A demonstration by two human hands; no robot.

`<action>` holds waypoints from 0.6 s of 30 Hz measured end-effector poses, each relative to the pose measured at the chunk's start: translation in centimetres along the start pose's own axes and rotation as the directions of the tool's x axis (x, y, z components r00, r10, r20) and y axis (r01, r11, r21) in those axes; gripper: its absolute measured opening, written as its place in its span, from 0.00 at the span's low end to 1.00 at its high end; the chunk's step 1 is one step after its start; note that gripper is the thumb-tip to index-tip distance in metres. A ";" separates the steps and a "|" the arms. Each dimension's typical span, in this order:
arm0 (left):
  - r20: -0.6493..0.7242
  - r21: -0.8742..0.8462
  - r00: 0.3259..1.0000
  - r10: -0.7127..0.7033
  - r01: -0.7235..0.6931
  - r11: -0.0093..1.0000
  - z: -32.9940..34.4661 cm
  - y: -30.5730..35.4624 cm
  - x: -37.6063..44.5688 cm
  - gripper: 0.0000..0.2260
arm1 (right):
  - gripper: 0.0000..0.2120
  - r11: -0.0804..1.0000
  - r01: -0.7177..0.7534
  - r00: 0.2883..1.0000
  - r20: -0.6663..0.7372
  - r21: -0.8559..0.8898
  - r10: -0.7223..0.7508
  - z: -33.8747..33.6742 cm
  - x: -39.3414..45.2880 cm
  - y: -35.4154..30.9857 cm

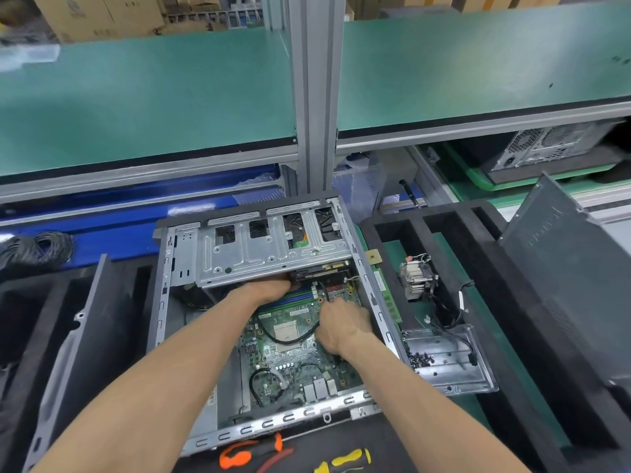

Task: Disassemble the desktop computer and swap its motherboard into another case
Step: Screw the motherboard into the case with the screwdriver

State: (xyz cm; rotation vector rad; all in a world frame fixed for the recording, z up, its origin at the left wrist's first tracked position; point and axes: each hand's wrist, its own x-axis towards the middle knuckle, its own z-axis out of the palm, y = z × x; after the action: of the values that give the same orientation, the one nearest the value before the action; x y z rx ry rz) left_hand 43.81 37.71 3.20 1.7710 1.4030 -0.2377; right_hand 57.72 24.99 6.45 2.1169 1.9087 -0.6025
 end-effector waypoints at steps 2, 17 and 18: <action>-0.009 0.034 1.000 -0.012 0.012 0.999 0.0 -0.2 0.0 0.23 | 0.06 1.000 0.008 1.000 -0.016 0.012 -0.008 -0.2 0.2 -0.1; -0.198 0.556 0.979 0.047 0.072 0.828 1.5 1.7 -4.3 0.17 | 0.13 1.000 0.008 1.000 0.000 -0.003 -0.008 -0.3 0.8 0.2; -0.216 0.584 0.973 0.083 0.061 0.809 1.5 1.6 -5.0 0.16 | 0.12 1.000 0.015 1.000 -0.020 -0.018 -0.016 -0.5 0.6 0.2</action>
State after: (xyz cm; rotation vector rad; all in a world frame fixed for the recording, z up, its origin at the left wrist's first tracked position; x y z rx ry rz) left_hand 43.98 33.07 6.03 2.3793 1.5954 -0.5202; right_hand 58.00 25.73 6.56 2.1073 1.9354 -0.5676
